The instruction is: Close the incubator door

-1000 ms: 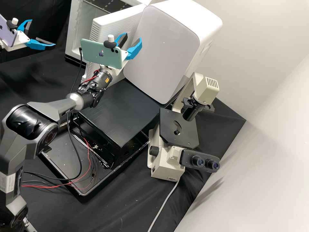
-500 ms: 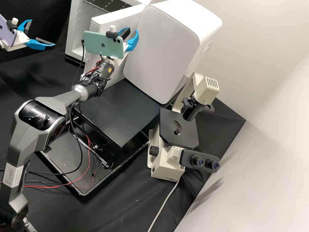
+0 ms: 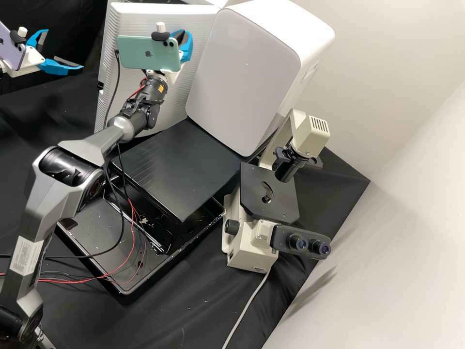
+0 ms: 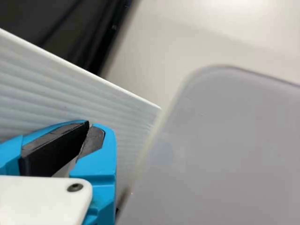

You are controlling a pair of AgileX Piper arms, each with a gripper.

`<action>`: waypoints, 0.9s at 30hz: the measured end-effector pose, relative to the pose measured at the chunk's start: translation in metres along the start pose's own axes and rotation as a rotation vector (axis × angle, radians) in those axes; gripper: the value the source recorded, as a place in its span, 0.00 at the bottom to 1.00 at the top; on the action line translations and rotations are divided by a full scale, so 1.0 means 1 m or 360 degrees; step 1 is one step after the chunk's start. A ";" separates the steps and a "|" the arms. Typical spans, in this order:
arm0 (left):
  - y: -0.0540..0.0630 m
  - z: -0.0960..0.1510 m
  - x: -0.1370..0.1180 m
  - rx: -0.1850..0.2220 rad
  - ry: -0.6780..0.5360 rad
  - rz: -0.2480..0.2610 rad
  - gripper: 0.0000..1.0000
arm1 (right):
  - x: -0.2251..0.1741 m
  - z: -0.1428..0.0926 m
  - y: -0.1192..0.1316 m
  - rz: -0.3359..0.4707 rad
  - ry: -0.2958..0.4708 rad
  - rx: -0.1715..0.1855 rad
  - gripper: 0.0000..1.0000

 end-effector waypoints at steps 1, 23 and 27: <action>0.000 0.000 0.000 0.0000 0.0000 0.0000 1.00 | 0.002 -0.004 -0.001 -0.0005 0.0022 -0.0016 0.00; 0.000 0.000 0.000 -0.0002 0.0003 0.0000 1.00 | 0.026 -0.025 -0.009 0.0017 0.0161 0.0014 0.00; 0.000 0.000 0.000 -0.0002 0.0003 0.0000 1.00 | 0.029 -0.024 -0.007 0.0016 0.0150 0.0008 0.00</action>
